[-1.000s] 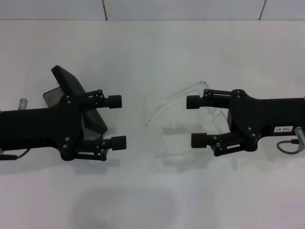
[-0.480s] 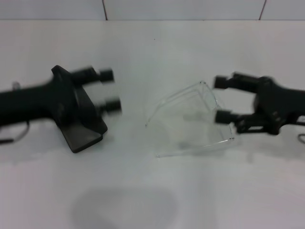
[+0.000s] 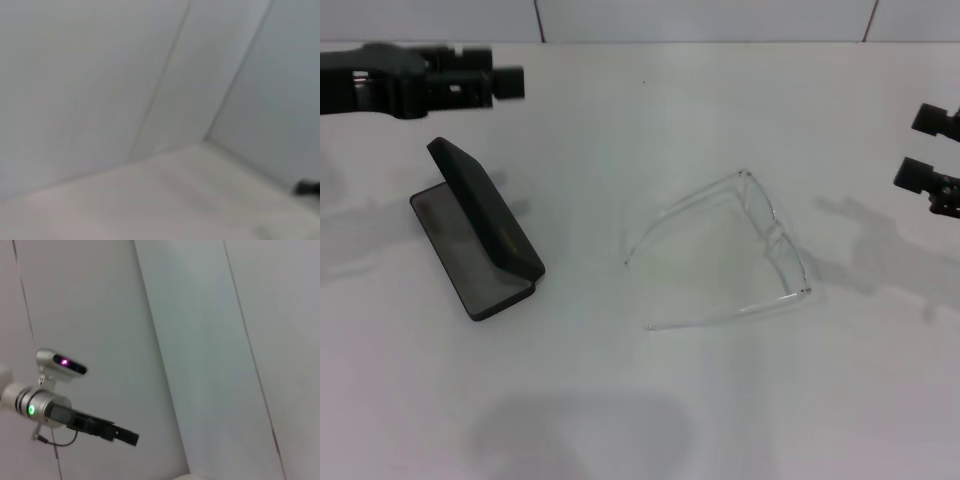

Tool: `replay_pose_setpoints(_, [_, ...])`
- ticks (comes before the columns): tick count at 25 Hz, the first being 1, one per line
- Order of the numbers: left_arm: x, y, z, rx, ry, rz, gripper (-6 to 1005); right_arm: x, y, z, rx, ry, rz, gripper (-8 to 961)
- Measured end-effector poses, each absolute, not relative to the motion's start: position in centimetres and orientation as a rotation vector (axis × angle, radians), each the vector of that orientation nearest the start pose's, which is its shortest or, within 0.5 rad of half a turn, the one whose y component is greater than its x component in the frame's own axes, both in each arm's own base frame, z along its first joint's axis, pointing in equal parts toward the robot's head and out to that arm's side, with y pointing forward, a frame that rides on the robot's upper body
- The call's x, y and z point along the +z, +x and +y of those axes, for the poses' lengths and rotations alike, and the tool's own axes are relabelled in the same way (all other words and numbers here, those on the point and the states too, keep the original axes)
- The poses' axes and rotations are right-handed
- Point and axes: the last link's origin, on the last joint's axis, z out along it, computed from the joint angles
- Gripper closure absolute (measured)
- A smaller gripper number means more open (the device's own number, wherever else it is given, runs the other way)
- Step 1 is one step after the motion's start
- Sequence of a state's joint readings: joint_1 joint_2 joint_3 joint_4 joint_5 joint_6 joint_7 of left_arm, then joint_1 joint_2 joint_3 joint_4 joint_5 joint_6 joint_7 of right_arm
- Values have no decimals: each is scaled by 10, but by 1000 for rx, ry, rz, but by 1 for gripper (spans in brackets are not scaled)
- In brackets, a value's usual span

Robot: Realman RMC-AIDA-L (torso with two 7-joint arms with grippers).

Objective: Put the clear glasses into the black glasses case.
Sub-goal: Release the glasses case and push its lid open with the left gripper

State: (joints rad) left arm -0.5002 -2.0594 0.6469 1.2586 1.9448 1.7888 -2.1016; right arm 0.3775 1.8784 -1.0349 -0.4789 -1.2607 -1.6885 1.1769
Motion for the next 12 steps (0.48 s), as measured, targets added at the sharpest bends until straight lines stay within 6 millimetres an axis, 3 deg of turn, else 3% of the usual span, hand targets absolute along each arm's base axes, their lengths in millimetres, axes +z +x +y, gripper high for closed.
replay_pose_setpoints(3, [111,-191,343,-397,-2607,-966,209,66,284,300,1145,-2464,445,70])
replay_pose_setpoints(6, [108,-179,346,-109,-2595,-855,247,63,286,298,1142,-2456,449,70])
replay_pose_setpoints(9, [110,-175,349,26,-2561,-750,275,61,286,297,1145,-2454,449,71])
replay_pose_setpoints(12, [113,-178,351,59,-2539,-758,298,60,286,296,1148,-2453,449,71])
